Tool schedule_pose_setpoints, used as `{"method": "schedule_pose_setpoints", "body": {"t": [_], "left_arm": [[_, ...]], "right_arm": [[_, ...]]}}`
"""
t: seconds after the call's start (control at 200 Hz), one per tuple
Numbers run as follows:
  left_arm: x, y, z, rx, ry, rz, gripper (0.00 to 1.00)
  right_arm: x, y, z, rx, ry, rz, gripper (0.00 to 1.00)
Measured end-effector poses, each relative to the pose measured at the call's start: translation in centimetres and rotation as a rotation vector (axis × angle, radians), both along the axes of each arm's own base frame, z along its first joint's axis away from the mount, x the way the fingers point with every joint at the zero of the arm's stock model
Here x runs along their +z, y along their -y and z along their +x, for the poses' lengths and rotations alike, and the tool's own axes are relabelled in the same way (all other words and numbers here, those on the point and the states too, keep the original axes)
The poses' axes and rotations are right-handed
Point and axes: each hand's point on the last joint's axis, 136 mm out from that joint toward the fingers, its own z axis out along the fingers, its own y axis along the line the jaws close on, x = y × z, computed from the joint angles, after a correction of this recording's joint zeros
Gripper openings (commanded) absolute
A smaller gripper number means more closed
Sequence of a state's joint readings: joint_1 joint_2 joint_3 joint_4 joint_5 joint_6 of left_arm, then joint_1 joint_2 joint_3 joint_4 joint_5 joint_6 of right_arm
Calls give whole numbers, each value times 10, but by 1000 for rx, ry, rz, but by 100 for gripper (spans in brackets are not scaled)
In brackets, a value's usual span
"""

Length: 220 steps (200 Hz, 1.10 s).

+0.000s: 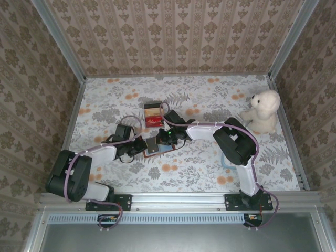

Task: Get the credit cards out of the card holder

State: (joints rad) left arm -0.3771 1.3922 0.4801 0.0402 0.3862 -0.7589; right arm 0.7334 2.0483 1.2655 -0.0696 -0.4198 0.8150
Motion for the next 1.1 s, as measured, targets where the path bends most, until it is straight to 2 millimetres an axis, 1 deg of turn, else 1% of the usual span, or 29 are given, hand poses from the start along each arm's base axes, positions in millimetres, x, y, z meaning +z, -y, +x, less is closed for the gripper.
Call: {"method": "schedule_pose_setpoints", "body": {"t": [0.33,0.43,0.49,0.72,0.975,1.1], "left_arm": [[-1,-1,1,-3,4,12,0],[-3,-3,1,-6,6,28,0],[-4,-4,0,-6,6,37,0],[-4,-9,0,-10,16,69,0],[-4,-8,0,-11,17,68,0],[-2,-7,-1,-20,19,60,0]], "right_arm": [[0,1,1,-2,3,6,10],[-1,1,0,0,2,8,14],[-2,1,0,4,6,13,14],[-1,9,-4,3,11,37,10],[-2,9,-5,6,16,57,14],[-2,9,-6,11,9,65,10]]}}
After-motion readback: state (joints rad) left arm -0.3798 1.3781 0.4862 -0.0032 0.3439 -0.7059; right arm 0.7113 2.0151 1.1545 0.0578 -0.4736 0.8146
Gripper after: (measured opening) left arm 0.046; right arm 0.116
